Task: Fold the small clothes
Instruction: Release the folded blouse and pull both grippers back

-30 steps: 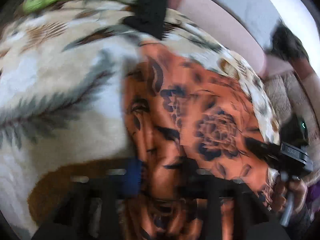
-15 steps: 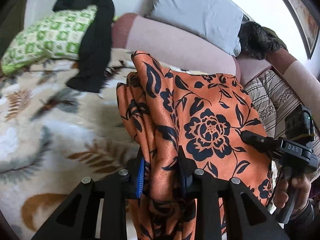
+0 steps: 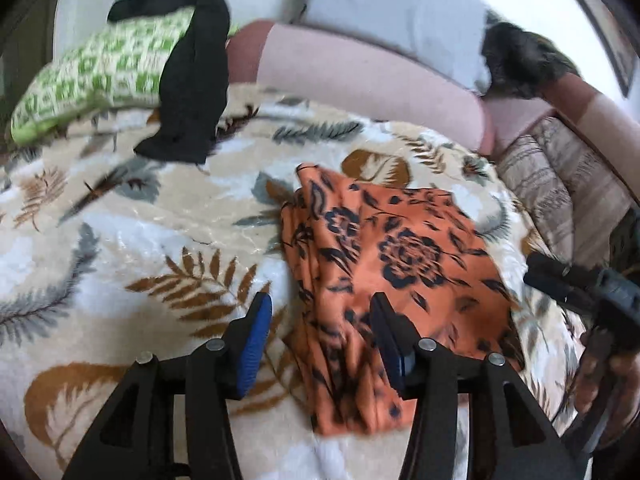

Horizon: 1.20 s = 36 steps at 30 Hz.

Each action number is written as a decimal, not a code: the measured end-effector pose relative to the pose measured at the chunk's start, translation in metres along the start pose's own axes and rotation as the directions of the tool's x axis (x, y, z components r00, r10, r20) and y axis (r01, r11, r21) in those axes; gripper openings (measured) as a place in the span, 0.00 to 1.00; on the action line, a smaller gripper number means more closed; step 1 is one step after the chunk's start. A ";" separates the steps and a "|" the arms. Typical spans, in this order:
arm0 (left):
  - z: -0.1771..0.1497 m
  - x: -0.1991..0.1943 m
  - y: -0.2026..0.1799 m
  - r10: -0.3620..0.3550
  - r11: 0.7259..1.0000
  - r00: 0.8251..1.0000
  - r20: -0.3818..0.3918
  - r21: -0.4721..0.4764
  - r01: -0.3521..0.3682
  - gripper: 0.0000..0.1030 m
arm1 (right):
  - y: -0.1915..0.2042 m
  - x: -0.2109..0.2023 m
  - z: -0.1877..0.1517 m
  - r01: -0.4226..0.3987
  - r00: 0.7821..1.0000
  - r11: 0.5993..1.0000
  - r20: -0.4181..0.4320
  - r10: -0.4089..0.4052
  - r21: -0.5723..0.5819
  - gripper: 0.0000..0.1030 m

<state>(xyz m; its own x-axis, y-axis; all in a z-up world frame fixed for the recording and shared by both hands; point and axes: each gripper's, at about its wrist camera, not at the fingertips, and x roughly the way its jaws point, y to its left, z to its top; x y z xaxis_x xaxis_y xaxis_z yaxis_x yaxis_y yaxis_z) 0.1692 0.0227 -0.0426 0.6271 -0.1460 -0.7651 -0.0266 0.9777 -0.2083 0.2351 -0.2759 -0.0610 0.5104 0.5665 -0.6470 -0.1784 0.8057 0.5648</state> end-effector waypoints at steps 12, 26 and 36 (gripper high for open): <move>-0.033 -0.016 -0.004 0.111 0.994 0.993 -0.049 -0.012 -0.112 0.67 | 0.036 -0.002 -0.056 -0.032 0.996 0.997 -0.091 0.027 -0.064 0.81; -0.060 -0.099 -0.053 0.271 0.959 0.962 0.029 0.079 -0.273 0.78 | 0.059 -0.059 -0.149 0.388 0.910 0.872 -0.025 -0.414 -0.298 0.96; -0.053 -0.125 -0.062 0.252 0.966 0.966 0.053 0.044 -0.255 0.87 | 0.088 -0.086 -0.133 0.451 0.889 0.821 0.100 -0.446 -0.351 0.96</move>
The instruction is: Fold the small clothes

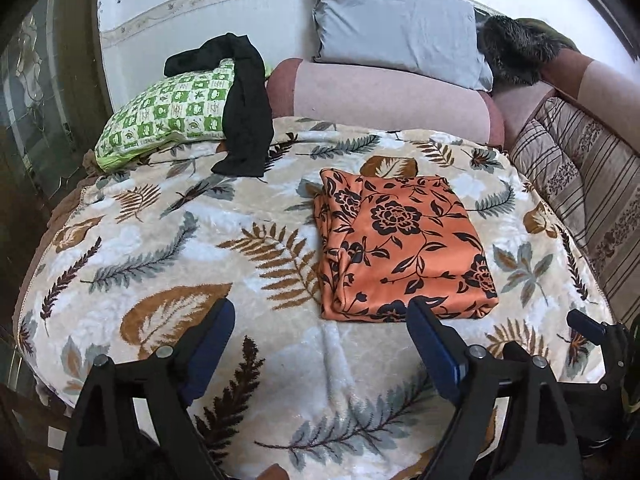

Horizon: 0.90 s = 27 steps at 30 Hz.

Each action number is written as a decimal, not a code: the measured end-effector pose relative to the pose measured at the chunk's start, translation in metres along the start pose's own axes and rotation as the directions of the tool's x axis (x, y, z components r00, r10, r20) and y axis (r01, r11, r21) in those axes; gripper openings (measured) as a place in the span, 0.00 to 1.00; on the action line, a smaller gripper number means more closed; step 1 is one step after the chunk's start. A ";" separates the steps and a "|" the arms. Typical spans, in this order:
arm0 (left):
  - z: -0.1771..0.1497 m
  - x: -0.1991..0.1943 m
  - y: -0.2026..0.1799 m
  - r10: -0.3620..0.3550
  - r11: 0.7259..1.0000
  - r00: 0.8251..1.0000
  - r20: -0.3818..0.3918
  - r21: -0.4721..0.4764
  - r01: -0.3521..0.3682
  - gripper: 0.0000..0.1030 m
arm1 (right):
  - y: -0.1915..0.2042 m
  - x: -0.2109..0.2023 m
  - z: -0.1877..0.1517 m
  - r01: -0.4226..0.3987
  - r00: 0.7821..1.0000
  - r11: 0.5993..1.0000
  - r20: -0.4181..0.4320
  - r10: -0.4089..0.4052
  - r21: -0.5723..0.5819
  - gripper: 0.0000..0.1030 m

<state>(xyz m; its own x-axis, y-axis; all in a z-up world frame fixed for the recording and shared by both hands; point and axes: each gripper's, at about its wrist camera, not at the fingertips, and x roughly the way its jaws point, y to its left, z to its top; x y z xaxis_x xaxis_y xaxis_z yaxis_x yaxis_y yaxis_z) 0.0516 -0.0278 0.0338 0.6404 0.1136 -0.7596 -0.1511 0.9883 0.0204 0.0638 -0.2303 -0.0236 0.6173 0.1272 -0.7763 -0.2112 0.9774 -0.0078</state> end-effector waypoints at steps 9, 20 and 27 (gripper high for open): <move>0.013 0.006 -0.003 0.000 1.000 1.000 -0.020 -0.003 0.000 0.90 | 0.004 0.000 0.006 0.047 0.999 0.998 -0.006 -0.047 -0.029 0.96; 0.015 0.010 -0.014 0.109 0.992 0.994 -0.022 0.071 -0.107 0.91 | -0.006 -0.010 0.027 0.072 0.997 0.997 0.021 -0.073 0.017 0.96; 0.019 0.005 -0.015 0.100 0.993 0.995 -0.006 0.060 -0.100 0.91 | -0.003 -0.020 0.034 0.062 0.997 0.998 0.039 -0.063 0.030 0.96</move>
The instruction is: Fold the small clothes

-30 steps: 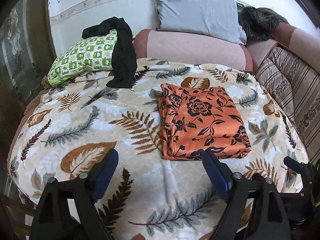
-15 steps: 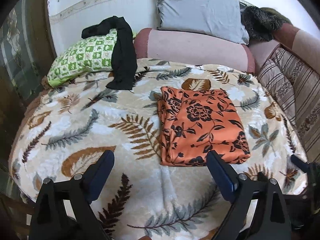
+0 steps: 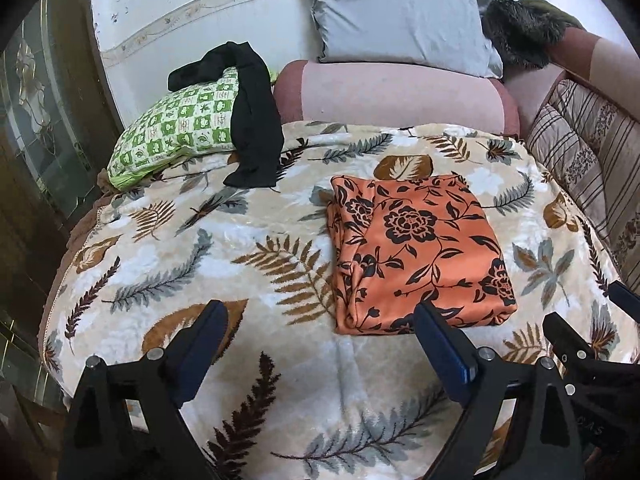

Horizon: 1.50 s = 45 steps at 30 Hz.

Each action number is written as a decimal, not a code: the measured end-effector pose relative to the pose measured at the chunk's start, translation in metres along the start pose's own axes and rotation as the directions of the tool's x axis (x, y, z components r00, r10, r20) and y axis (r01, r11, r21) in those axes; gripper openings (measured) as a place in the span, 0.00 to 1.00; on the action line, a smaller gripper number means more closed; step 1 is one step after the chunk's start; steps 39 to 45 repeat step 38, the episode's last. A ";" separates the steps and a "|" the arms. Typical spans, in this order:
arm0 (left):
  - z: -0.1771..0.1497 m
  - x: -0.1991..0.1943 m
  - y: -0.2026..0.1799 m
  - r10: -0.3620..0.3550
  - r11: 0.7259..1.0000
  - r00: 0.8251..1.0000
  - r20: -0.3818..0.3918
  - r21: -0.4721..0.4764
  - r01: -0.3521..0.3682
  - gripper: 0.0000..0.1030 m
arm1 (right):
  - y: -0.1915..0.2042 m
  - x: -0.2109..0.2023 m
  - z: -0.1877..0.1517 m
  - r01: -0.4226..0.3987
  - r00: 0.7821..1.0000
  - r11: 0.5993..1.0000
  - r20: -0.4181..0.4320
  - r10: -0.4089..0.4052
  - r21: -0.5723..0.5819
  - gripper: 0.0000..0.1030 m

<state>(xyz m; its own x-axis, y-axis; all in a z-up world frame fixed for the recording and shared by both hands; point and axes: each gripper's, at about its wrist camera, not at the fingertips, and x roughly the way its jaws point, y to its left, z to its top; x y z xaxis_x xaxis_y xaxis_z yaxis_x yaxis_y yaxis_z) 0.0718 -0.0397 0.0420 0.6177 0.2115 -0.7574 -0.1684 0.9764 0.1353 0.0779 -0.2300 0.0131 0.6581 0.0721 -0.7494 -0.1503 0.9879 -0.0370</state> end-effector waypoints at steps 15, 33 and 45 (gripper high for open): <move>0.016 0.001 -0.001 -0.053 0.999 0.999 0.008 -0.008 0.053 0.94 | 0.007 -0.001 0.012 0.014 1.000 0.999 0.000 -0.014 -0.031 0.96; 0.029 0.009 -0.007 -0.089 0.996 0.996 0.017 0.001 0.089 1.00 | 0.008 0.013 0.023 0.008 1.000 0.999 -0.018 -0.009 -0.046 0.96; 0.032 0.014 -0.010 -0.093 0.996 0.995 0.016 0.003 0.093 1.00 | 0.008 0.017 0.024 0.004 1.000 0.999 -0.023 -0.005 -0.042 0.96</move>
